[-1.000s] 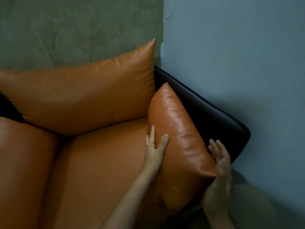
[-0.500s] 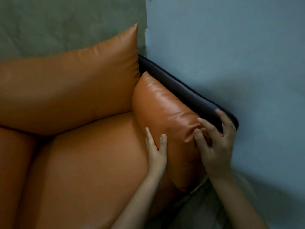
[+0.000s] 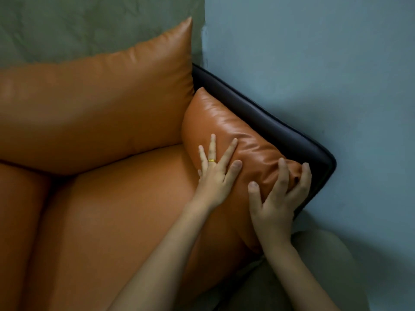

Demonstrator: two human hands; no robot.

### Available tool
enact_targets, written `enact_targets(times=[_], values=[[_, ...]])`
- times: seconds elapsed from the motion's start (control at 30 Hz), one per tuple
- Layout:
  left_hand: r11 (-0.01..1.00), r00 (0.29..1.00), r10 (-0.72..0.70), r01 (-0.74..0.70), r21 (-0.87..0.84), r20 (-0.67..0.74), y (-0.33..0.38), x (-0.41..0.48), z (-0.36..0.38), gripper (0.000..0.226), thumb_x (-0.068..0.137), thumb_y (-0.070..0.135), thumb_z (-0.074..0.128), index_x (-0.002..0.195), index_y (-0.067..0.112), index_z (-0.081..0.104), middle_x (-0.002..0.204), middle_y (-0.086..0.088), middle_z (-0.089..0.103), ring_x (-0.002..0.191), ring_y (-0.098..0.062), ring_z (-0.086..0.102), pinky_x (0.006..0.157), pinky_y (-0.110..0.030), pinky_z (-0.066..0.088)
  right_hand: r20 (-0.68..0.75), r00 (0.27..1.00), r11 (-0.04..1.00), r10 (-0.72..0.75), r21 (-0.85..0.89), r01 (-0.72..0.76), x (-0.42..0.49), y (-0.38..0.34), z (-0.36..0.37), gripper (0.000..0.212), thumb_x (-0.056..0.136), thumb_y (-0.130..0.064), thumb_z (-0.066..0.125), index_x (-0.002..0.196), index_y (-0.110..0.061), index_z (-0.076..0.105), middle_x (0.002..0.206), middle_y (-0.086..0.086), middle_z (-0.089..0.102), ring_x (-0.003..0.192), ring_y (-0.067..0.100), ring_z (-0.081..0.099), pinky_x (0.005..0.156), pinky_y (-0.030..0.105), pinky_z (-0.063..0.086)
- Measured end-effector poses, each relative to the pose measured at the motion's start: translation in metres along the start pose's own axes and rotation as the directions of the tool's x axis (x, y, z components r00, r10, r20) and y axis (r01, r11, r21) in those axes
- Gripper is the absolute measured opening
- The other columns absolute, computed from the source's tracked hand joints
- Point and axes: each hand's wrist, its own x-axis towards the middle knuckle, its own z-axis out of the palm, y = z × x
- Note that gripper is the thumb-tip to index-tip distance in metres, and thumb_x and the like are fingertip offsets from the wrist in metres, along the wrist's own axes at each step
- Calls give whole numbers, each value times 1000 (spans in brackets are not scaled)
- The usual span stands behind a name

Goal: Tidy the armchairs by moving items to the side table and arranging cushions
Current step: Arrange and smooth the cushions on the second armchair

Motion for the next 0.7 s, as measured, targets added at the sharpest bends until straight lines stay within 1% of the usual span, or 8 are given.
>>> enact_targets(times=[0.1, 0.17, 0.27, 0.4, 0.47, 0.53, 0.6, 0.7], values=[[999, 997, 0, -4, 54, 74, -1, -2, -11, 60, 86, 84, 19, 144, 71, 8, 163, 22, -25, 150, -31, -27, 117, -70, 9, 12, 1000, 999, -17, -33, 17, 1, 2, 1, 73, 90, -48, 56, 152, -25, 27, 162, 19, 6, 150, 44, 9, 111, 69, 27], [993, 991, -7, -9, 116, 136, -3, -3, -27, 57, 92, 77, 25, 146, 67, 8, 164, 20, -20, 152, -31, -20, 117, -69, 15, 10, 1000, 993, -21, -120, 22, -1, -4, -4, 74, 86, -48, 55, 151, -21, 32, 161, 23, 10, 148, 48, 10, 111, 72, 23], [969, 990, -17, -18, 248, 140, -14, -7, -69, 56, 102, 57, 34, 155, 52, 15, 168, 14, -4, 156, -23, -3, 119, -57, 25, -26, 999, 974, -22, -228, 15, 9, -38, -9, 79, 77, -49, 51, 146, -13, 45, 160, 23, 18, 145, 55, 11, 109, 77, 15], [926, 994, -105, 111, 360, -38, -47, -14, -151, 57, 105, 45, 40, 158, 38, 21, 168, 14, 6, 155, -11, 1, 116, -49, 30, -13, 994, 961, -107, -256, 100, 47, -102, -6, 82, 76, -51, 50, 147, -10, 44, 161, 26, 19, 145, 58, 9, 106, 81, 10], [901, 979, -147, 193, 388, -144, -71, -13, -200, 59, 104, 45, 41, 159, 35, 20, 168, 13, 7, 155, -9, 1, 117, -46, 29, -2, 996, 983, -85, -163, 83, 72, -132, 1, 88, 75, -58, 42, 149, -10, 42, 161, 27, 21, 146, 58, 9, 111, 78, 10], [872, 964, -166, 241, 427, -206, -92, -10, -247, 61, 104, 45, 41, 159, 33, 19, 168, 13, 6, 155, -9, -1, 118, -47, 28, 89, 994, 997, -64, -34, 67, 93, -170, 25, 96, 70, -64, 34, 150, -12, 42, 161, 23, 26, 150, 51, 6, 116, 70, 7], [841, 960, -163, 256, 477, -228, -110, -3, -290, 62, 104, 46, 41, 160, 30, 18, 168, 11, 4, 155, -11, -2, 121, -51, 26, 206, 955, 976, -215, 14, 216, 109, -213, 69, 90, 73, -61, 36, 150, -15, 43, 162, 17, 28, 151, 46, 6, 117, 66, 7], [782, 962, -126, 246, 573, -241, -132, 23, -350, 63, 104, 47, 39, 160, 27, 17, 169, 9, 2, 156, -15, -2, 121, -55, 24, 404, 791, 879, -460, 81, 469, 134, -270, 157, 70, 87, -48, 42, 152, -23, 39, 166, 6, 23, 155, 34, -2, 120, 60, 0]])
